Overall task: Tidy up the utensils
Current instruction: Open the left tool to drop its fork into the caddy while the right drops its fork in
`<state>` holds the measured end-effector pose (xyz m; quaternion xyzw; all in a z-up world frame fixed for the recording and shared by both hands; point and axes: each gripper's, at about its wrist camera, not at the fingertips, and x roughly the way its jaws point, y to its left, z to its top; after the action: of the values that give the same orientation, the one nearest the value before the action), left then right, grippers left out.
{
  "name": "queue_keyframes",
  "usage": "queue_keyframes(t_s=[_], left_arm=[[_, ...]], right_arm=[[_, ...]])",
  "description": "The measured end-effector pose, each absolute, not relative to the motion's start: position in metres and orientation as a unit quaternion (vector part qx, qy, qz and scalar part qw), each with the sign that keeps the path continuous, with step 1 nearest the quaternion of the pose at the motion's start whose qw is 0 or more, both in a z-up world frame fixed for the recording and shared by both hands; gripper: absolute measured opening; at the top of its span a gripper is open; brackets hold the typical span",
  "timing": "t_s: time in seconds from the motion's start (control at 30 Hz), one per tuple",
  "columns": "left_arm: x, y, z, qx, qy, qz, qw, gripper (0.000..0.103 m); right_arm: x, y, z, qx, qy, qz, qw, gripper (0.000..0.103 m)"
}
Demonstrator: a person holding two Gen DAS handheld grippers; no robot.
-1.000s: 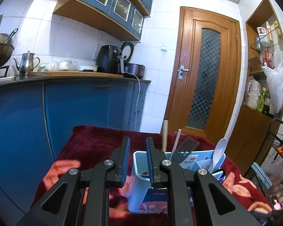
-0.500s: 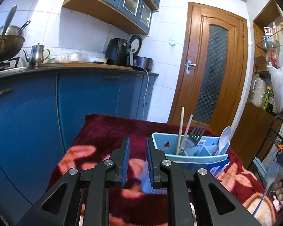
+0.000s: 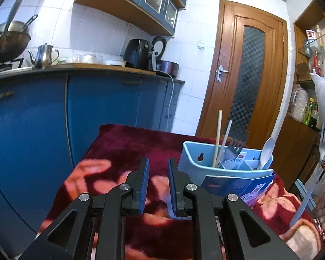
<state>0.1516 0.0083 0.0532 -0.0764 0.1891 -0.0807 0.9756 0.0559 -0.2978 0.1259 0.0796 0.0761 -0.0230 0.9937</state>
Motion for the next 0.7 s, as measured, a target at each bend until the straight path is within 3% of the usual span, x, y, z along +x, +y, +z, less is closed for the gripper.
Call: queue_keyframes(t_s=[0.5,0.7], left_arm=[[0.164,0.021,0.038,-0.114,0.212,-0.084,0.967,0.017],[0.164,0.024,0.037,-0.120,0.210,-0.085,0.967,0.017]], right_arm=[[0.112,-0.285,0.146,0.042,0.023,-0.046,0.998,0.002],[0.140,-0.274,0.126,0.006,0.052,-0.053,0.997,0.002]])
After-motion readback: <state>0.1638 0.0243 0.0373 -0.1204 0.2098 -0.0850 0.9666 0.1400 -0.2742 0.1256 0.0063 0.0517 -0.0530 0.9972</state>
